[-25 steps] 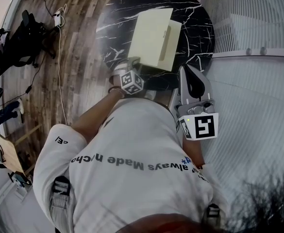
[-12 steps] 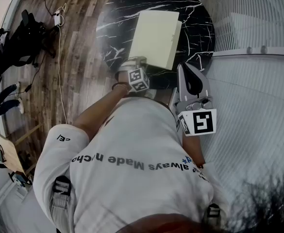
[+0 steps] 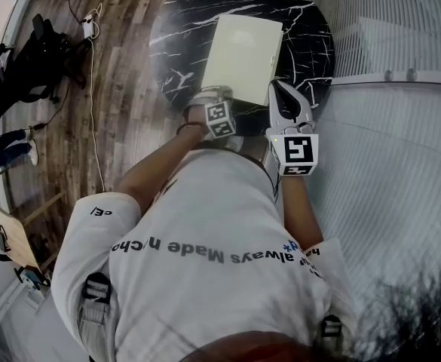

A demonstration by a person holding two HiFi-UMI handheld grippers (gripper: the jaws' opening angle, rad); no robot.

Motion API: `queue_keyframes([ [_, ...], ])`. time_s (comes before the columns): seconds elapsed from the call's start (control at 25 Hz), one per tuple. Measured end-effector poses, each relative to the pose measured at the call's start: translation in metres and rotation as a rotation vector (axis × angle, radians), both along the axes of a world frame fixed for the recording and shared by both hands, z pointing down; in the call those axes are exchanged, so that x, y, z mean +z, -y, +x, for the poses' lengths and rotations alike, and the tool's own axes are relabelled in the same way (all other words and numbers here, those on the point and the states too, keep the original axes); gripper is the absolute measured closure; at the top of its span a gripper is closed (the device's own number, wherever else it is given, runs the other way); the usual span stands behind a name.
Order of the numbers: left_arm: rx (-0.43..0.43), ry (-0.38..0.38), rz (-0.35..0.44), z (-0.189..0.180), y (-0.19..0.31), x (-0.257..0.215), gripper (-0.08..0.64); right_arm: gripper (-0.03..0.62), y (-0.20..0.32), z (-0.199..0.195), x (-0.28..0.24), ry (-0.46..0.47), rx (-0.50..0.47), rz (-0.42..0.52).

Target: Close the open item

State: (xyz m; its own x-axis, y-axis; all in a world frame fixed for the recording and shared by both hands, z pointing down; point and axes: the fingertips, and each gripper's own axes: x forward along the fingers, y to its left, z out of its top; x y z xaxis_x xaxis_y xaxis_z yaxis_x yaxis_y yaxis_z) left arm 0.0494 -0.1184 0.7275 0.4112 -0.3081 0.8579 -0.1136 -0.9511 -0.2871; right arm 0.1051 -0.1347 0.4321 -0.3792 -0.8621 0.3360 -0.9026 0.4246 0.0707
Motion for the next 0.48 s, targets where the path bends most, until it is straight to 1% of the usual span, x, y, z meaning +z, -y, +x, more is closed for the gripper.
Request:
queue_keyframes([
  [0.16,0.019,0.010,-0.018,0.003,-0.002,0.008,0.456,0.592,0.023,0.001,0.049,-0.079,0.000,-0.063],
  [0.48,0.043,0.022,-0.034,0.007,-0.003,0.014,0.456,0.591,0.068,-0.006,0.170,-0.193,-0.029,-0.256],
])
